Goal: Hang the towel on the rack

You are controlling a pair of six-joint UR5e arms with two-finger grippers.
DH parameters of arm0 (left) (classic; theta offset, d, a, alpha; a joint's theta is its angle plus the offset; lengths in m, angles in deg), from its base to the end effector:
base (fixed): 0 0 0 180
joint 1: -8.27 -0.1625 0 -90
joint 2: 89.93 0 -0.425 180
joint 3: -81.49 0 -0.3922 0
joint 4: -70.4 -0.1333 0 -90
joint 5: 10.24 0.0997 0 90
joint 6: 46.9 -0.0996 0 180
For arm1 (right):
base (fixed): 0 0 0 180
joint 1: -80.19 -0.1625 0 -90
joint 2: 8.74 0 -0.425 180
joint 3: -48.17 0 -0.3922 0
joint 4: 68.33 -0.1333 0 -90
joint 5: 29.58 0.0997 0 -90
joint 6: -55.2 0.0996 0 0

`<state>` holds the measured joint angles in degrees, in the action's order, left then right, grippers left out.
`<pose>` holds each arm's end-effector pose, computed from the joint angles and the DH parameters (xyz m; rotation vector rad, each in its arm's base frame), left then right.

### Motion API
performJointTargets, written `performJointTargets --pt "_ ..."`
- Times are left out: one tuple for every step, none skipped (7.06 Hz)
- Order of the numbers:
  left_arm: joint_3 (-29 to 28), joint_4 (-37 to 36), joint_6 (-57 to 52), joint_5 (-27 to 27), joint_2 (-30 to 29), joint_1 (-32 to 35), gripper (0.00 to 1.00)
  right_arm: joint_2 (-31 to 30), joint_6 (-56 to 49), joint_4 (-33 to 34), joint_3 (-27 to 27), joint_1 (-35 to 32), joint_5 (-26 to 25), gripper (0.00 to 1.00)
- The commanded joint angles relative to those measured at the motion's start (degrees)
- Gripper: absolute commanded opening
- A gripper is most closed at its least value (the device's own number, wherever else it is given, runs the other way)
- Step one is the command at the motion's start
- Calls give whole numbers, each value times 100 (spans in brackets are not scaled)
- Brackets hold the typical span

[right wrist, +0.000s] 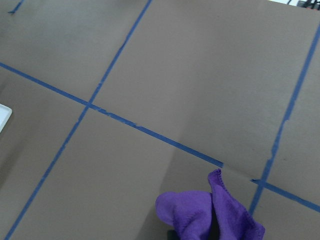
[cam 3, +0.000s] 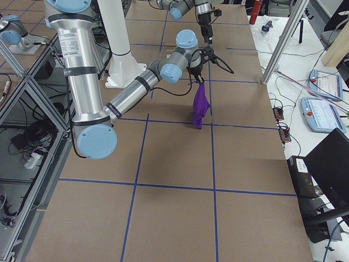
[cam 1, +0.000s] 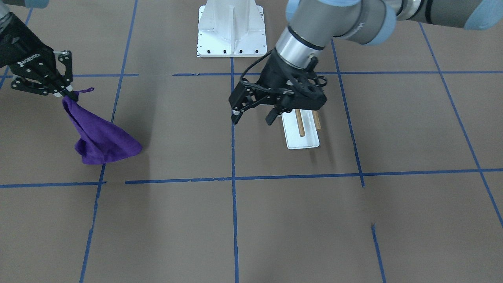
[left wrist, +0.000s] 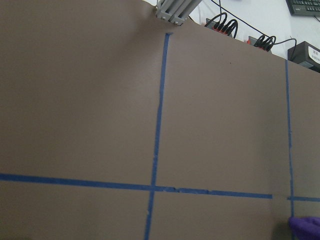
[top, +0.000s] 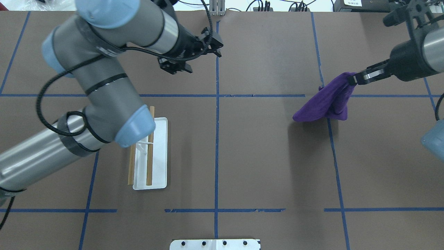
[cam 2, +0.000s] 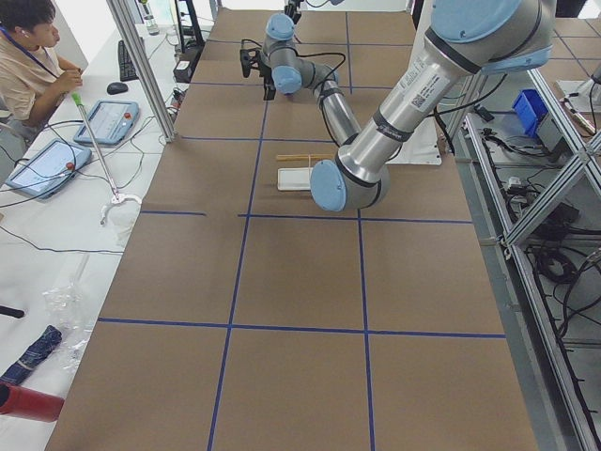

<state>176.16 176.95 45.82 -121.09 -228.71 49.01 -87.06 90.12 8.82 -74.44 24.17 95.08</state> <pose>0.4474 -0.5145 0.0656 0.0940 1.2537 -0.4351 -0.2101 -0.4489 0.2655 0.4831 -1.0022 -0.2866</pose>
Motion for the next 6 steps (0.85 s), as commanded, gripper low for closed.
performJointTargets --pt "-414 -11 826 275 -439 -338 65 851 128 605 -78 809 -807 0" --pt "-405 -11 940 275 -430 -408 65 1107 181 842 -157 1152 -1264 0" --pt "-396 -20 1037 266 -421 -417 66 1370 329 1167 -201 1390 -1547 0" --pt "-379 -263 1038 266 -387 -417 68 1469 365 1231 -219 1514 -1724 0" --pt "-326 -440 1038 249 -386 -417 70 1487 374 1223 -219 1698 -2013 0" --pt "-256 -442 1038 214 -221 -435 73 1574 366 1231 -219 1744 -2102 0"
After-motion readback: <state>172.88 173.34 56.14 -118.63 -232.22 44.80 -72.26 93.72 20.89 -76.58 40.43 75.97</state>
